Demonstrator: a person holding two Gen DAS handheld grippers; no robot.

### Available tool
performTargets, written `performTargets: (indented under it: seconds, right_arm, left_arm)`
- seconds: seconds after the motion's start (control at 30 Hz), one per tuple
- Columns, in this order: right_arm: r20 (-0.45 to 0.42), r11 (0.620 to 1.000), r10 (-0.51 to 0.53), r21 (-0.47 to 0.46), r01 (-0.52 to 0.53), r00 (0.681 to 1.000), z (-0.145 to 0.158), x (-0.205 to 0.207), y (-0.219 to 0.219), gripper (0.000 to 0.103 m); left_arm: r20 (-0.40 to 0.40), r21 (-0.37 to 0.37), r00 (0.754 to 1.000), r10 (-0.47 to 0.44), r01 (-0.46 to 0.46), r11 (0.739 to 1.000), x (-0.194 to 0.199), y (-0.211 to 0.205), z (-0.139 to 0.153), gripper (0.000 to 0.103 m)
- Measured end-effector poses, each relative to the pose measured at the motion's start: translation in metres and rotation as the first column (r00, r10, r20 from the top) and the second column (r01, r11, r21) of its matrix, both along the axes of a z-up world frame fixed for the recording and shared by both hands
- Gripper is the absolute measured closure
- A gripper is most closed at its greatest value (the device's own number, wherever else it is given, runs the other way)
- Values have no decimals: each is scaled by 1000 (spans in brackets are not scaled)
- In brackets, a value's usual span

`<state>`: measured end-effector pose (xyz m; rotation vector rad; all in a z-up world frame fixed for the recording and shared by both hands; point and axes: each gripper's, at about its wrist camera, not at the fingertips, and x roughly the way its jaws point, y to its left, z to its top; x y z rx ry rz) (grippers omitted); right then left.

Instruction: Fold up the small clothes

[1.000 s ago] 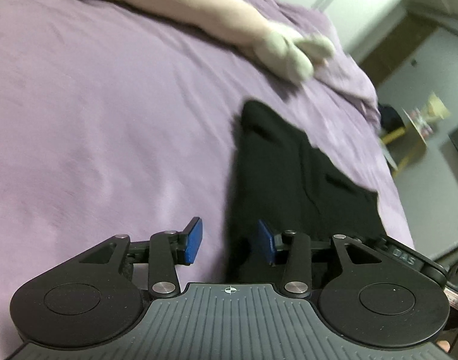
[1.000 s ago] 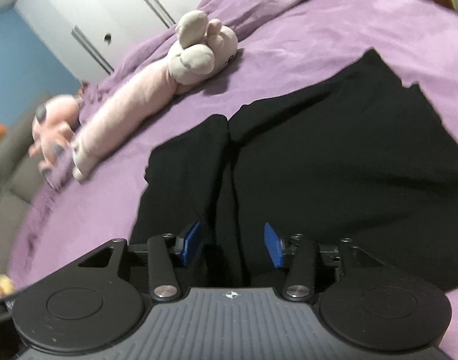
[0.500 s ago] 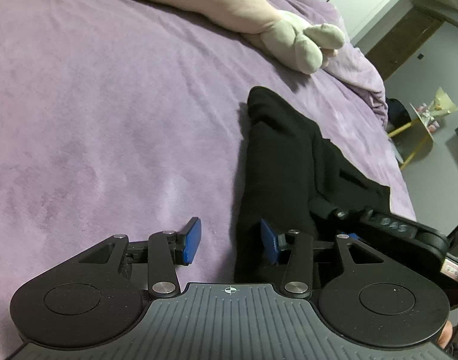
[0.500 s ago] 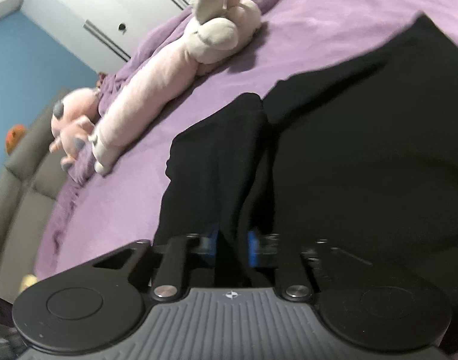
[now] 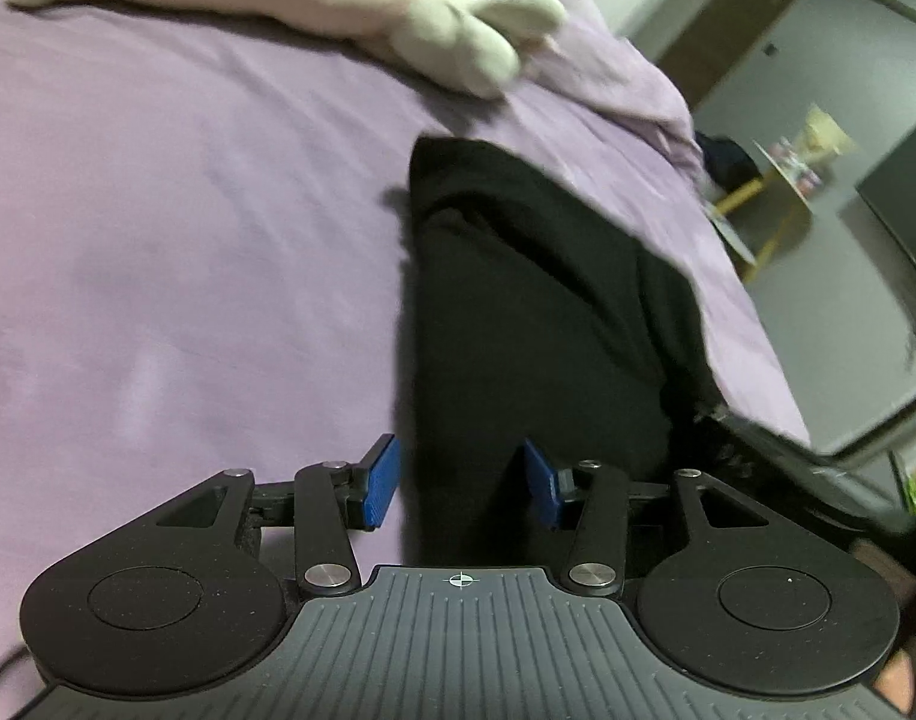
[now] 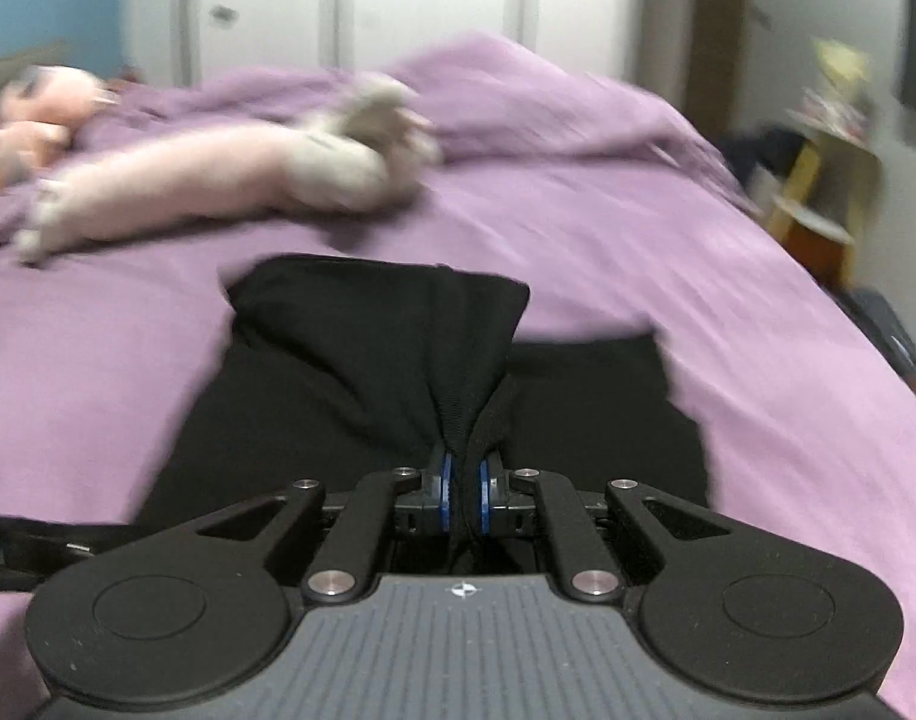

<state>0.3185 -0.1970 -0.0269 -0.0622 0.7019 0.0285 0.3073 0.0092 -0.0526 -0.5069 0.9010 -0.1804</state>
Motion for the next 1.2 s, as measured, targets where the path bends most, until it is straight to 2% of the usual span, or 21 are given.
performTargets:
  seconds: [0.07,0.17,0.2,0.3,0.37,0.43,0.47,0.53,0.6,0.67,0.7,0.73,0.8,0.83,0.9,0.97,1.03,1.1,1.17,1.2]
  right_arm:
    - [-74,999,-42,9,43,996,-16,7,-22,94]
    - [-81,982,-26,186,41,996,-20,5,-51,92]
    - [-92,969,-26,240,48,995,-18,5,-59,91]
    - [-116,905,-24,420,71,993,-20,4,-82,76]
    - [-127,871,-28,483,87,991,-26,5,-85,74]
    - [-130,886,-16,459,74,991,-28,8,-73,74]
    - [-120,907,1,418,49,993,-27,9,-65,78]
    - [-78,961,7,276,15,997,-20,5,-45,95]
    - [29,993,-17,116,13,999,-6,-3,-31,95]
    - [125,997,-73,-9,75,989,4,-12,-25,95]
    - [137,992,-105,-60,114,985,5,-13,-25,95]
    - [128,987,-128,-78,139,983,2,-12,-29,95]
    - [51,983,-169,-61,172,984,-11,-7,-45,95]
    - [13,984,-175,-34,175,985,-18,-4,-54,94]
    - [9,984,-175,34,174,985,-19,-8,-69,89]
    - [-9,968,-192,161,191,981,-9,-14,-91,75]
    - [-38,923,-204,326,205,978,-6,-27,-120,67]
    - [-75,854,-200,475,211,977,-10,-45,-146,63]
    - [-105,789,-171,581,200,980,-20,-67,-161,62]
    - [-112,775,-153,603,190,982,-23,-75,-161,62]
  left_arm:
    - [-26,-30,999,-31,30,999,5,-12,-6,53]
    - [-45,-39,998,-35,33,999,8,-20,-13,51]
    - [-44,-37,998,-36,34,999,8,-20,-13,50]
    - [-45,-86,998,-34,30,996,6,-15,-13,50]
    - [-42,-108,999,-27,22,994,2,-10,-11,50]
    - [-49,-85,999,-16,12,996,-4,-7,-9,50]
    - [-48,-70,999,-16,12,997,-8,-7,-8,50]
    - [-44,-10,999,-7,6,1000,-14,-10,-4,50]
    - [-29,43,999,-13,14,999,-19,-14,1,50]
    - [-18,102,1000,-19,20,995,-20,-20,5,50]
    - [-16,121,1000,-23,25,992,-19,-22,6,50]
    - [-17,128,999,-28,30,991,-18,-25,6,50]
    - [-23,111,999,-43,45,993,-12,-32,6,49]
    - [-24,94,998,-60,62,994,-8,-36,4,48]
    - [-59,67,993,-100,104,992,0,-46,-4,48]
    - [-88,47,990,-113,117,992,0,-49,-9,49]
    - [-62,56,991,-122,125,991,-8,-49,-8,49]
    - [-33,88,989,-144,146,985,-20,-49,-6,48]
    - [-12,130,987,-157,158,979,-31,-51,-6,48]
    - [-8,141,987,-162,162,977,-35,-52,-6,48]
